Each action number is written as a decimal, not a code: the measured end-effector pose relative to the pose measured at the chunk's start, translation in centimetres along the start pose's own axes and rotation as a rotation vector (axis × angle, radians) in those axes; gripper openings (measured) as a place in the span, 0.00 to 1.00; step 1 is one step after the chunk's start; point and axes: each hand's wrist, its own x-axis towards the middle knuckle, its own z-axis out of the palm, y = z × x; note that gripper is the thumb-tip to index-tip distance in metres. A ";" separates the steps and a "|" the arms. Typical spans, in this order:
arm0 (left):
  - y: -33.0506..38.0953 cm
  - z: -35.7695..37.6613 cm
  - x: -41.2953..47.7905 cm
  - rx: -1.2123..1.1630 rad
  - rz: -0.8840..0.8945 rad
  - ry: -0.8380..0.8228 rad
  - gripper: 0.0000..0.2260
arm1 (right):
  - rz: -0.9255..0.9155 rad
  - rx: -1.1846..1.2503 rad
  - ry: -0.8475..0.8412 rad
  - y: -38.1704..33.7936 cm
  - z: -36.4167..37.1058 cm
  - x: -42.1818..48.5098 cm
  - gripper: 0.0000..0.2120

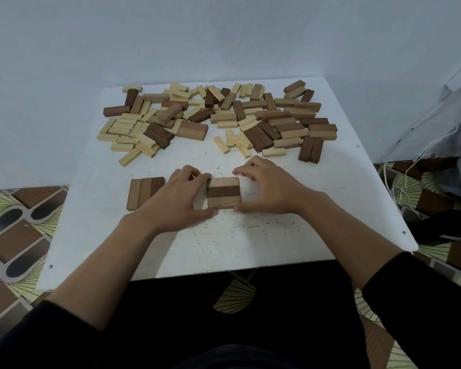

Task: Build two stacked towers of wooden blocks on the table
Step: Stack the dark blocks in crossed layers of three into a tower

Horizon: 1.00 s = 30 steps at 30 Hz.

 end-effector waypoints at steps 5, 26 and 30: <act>-0.1 -0.1 0.1 -0.020 0.009 0.015 0.36 | -0.033 0.093 0.021 0.7 0.0 0.3 0.44; 0.0 0.1 0.3 -0.128 0.044 -0.015 0.30 | -0.043 0.089 0.014 0.5 0.6 0.2 0.35; -0.1 -0.7 -0.5 -0.109 0.051 0.018 0.31 | -0.094 0.220 0.054 0.2 1.0 -0.1 0.30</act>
